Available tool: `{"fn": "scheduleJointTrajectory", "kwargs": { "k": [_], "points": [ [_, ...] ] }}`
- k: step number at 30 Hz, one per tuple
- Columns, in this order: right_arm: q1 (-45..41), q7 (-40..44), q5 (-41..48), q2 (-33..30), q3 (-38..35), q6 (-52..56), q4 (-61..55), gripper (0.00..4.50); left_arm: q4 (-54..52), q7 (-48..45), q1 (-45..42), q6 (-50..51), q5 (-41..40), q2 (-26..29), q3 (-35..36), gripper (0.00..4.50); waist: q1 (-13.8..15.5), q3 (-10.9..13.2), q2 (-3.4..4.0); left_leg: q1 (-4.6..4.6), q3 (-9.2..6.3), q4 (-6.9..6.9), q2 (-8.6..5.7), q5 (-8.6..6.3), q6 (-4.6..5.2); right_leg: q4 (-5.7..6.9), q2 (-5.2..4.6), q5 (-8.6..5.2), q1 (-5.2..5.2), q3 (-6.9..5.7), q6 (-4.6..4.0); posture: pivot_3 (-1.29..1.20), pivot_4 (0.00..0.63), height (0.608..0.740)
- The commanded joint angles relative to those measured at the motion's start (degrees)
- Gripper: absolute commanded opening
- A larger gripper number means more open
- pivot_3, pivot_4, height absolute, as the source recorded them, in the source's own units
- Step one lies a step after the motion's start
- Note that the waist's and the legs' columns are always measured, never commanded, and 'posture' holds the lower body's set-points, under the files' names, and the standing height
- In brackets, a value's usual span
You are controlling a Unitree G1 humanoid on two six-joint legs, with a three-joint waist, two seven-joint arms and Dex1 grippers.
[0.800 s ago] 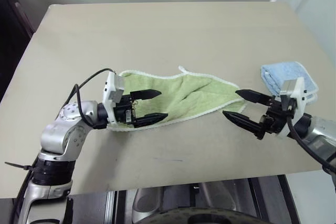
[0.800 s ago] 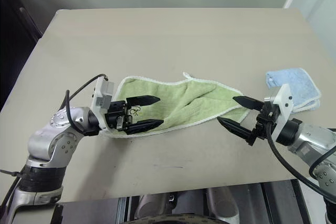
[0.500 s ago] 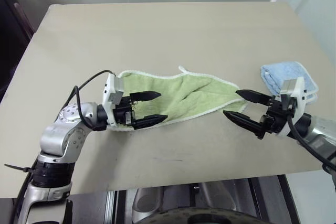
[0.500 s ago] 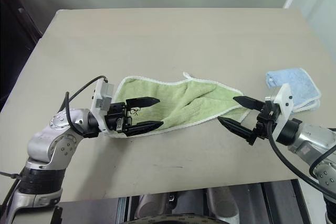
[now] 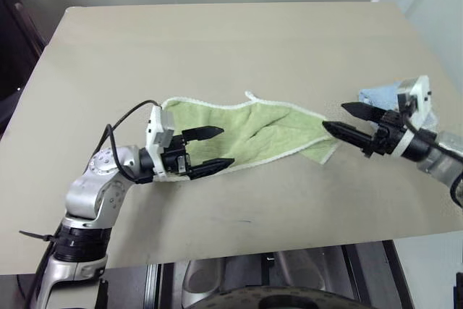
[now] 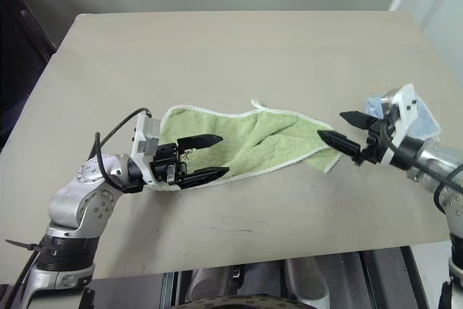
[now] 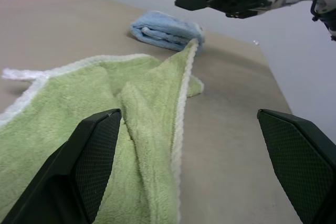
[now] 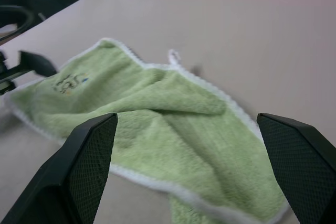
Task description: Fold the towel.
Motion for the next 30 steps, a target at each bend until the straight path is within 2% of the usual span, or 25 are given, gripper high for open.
{"fn": "scheduleJointTrajectory", "kwargs": {
  "k": [1, 7, 11, 18, 23, 30],
  "points": [
    [-6.0, -1.1, -2.6, 0.5, 1.7, 2.0, 7.8, 4.49, -1.2, 1.1, -0.6, -1.0, 0.1, -0.8, 0.1, 4.50, 0.0, 0.0, 0.01, -0.01, 0.02, 0.00, 0.00, 0.00, 0.00, 0.00, 0.00, 0.02, -0.01, 0.02, -0.01, 0.00, 0.150, 0.703],
    [-15.2, 5.9, -12.0, -0.7, 9.1, -1.2, 23.4, 4.49, -1.6, 1.9, -0.3, -1.2, 0.4, -1.9, 0.0, 4.50, 0.0, 0.0, 0.01, -0.02, 0.01, -0.02, 0.01, 0.01, 0.02, 0.01, 0.00, 0.16, -0.04, 0.00, -0.20, 0.00, 0.150, 0.703],
    [-20.5, 14.9, -19.1, -1.1, 14.6, -7.2, 36.5, 4.49, -2.7, 2.8, 0.7, -1.1, 0.0, -2.2, 0.7, 4.50, 0.0, 0.0, 0.01, -0.04, 0.03, -0.03, 0.01, 0.01, 0.02, 0.01, -0.01, 0.18, -0.06, 0.01, -0.21, 0.00, 0.150, 0.703],
    [-25.4, 28.4, -28.1, -0.9, 20.5, -15.5, 51.4, 4.49, -4.8, 3.7, 2.9, -0.6, -0.4, -1.0, 1.9, 4.50, -0.1, 0.0, 0.02, -0.06, 0.03, -0.04, 0.03, 0.01, 0.02, 0.02, -0.01, 0.19, -0.08, 0.00, -0.27, 0.00, 0.150, 0.703],
    [-27.8, 35.8, -30.8, 0.5, 21.3, -19.4, 55.2, 4.49, -5.8, 4.1, 3.9, 0.2, -1.4, 0.1, 3.0, 4.50, -0.2, 0.0, 0.03, -0.04, 0.03, -0.03, 0.03, 0.01, 0.02, 0.07, -0.01, 0.24, -0.08, 0.00, -0.36, 0.00, 0.150, 0.703],
    [-28.9, 39.6, -34.1, 4.3, 21.8, -24.8, 57.6, 4.49, -7.3, 5.0, 5.6, 0.4, -1.8, 0.5, 3.7, 4.50, -0.4, 0.0, 0.04, 0.01, 0.02, -0.03, 0.04, 0.08, -0.03, 0.13, -0.01, 0.29, -0.08, -0.01, -0.46, 0.00, 0.150, 0.703]
  ]
}}
